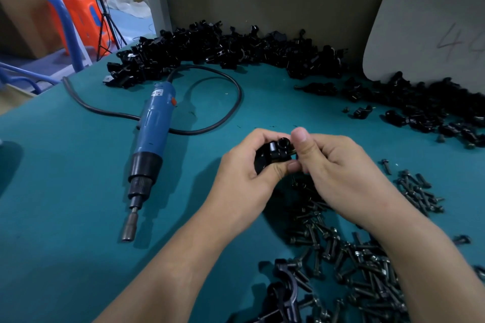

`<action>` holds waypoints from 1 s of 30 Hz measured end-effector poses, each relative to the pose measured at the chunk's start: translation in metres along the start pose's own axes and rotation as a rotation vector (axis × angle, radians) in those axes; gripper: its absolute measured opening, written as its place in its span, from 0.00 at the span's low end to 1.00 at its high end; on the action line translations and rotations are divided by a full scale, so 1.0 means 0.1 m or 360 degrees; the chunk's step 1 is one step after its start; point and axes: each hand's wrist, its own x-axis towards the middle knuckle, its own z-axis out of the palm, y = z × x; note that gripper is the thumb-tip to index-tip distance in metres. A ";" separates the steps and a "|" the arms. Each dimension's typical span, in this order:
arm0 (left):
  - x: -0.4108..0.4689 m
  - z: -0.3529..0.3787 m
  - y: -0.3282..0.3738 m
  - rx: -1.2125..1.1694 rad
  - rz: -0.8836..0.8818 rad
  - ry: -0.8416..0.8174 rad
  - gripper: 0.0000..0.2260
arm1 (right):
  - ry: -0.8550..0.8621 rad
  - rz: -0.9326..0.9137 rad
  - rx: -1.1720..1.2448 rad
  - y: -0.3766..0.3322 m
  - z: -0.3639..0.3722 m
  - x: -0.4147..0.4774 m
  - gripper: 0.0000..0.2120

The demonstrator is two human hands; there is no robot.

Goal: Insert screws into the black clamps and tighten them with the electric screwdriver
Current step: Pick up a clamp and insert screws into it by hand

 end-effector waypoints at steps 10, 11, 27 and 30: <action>0.00 0.00 0.01 -0.0018 -0.0015 -0.0022 0.11 | -0.0034 0.0024 0.0191 -0.02 -0.07 -0.02 0.15; 0.00 0.00 0.01 -0.0009 -0.0021 -0.0036 0.11 | -0.0009 0.0035 0.0150 -0.03 -0.06 -0.02 0.19; 0.02 -0.01 0.00 -0.0040 -0.0060 0.0049 0.13 | 0.0013 -0.0037 0.0454 0.01 -0.09 -0.02 0.08; 0.02 -0.01 -0.02 -0.0034 -0.0086 0.0005 0.13 | 0.0047 -0.0042 0.0381 0.03 -0.08 -0.02 0.07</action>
